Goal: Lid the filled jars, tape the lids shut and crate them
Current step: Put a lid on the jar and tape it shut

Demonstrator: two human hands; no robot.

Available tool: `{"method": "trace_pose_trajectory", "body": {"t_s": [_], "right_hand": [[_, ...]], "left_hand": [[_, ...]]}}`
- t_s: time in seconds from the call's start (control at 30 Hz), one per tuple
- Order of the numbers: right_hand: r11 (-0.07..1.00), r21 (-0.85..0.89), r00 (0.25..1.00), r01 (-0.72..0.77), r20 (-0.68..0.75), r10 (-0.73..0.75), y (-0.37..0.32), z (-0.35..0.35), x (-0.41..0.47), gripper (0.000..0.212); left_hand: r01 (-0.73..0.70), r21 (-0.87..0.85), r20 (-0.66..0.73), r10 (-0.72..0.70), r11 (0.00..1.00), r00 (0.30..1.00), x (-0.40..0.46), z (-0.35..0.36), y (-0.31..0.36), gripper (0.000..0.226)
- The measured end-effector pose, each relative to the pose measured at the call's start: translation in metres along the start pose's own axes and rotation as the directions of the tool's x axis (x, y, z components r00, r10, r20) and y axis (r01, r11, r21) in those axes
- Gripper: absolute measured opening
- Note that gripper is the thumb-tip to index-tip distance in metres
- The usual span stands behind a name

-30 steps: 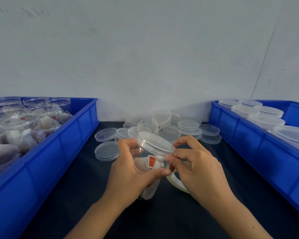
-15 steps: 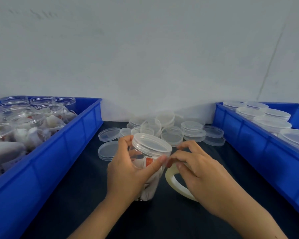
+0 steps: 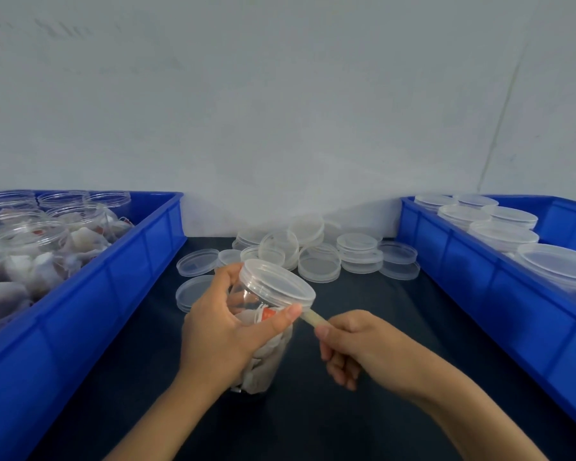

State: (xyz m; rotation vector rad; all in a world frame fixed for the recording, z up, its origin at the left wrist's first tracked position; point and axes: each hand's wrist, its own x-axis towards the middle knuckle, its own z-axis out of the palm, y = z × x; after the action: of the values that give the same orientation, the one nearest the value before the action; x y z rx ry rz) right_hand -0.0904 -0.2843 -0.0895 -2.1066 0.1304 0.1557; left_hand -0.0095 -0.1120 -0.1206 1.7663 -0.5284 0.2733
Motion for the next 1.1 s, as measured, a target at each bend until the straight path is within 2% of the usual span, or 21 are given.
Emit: {"method": "trace_pose_trajectory", "body": {"t_s": [0.13, 0.23, 0.4, 0.57, 0.73, 0.9, 1.0, 1.1], "right_hand": [[0.997, -0.073, 0.987, 0.034, -0.153, -0.045, 0.000, -0.003, 0.004, 0.039], [0.990, -0.144, 0.980, 0.007, -0.196, -0.035, -0.001, -0.006, 0.003, 0.049], [0.903, -0.430, 0.947, -0.009, -0.295, -0.131, -0.001, -0.002, 0.002, 0.053], [0.857, -0.516, 0.932, 0.007, -0.308, -0.193, 0.000, -0.002, 0.001, 0.051], [0.835, -0.550, 0.927, 0.001, -0.313, -0.208, -0.001, 0.000, 0.000, 0.046], [0.751, -0.660, 0.925, -0.022, -0.297, -0.235, -0.002, 0.001, -0.001, 0.049], [0.734, -0.676, 0.909, -0.070, -0.347, -0.232, -0.003, 0.003, -0.002, 0.058], [0.640, -0.763, 0.869, -0.089, -0.373, -0.324, -0.002, 0.006, -0.001, 0.045]], "left_hand": [[0.028, -0.051, -0.015, -0.029, 0.998, 0.999, 0.004, -0.002, 0.001, 0.066], [0.044, -0.107, 0.007, -0.044, 0.993, 0.999, 0.006, -0.003, 0.000, 0.067], [0.093, -0.256, 0.114, -0.065, 0.962, 0.991, 0.009, -0.001, -0.002, 0.073], [0.106, -0.301, 0.179, -0.053, 0.948, 0.982, 0.012, -0.001, -0.003, 0.058], [0.093, -0.341, 0.186, -0.030, 0.935, 0.982, 0.010, 0.002, -0.003, 0.069], [0.108, -0.377, 0.195, -0.035, 0.920, 0.980, 0.008, 0.004, -0.004, 0.076], [0.085, -0.360, 0.197, -0.013, 0.929, 0.980, 0.008, 0.003, -0.004, 0.067], [0.064, -0.376, 0.187, 0.008, 0.924, 0.982, 0.006, 0.005, -0.003, 0.058]]}}
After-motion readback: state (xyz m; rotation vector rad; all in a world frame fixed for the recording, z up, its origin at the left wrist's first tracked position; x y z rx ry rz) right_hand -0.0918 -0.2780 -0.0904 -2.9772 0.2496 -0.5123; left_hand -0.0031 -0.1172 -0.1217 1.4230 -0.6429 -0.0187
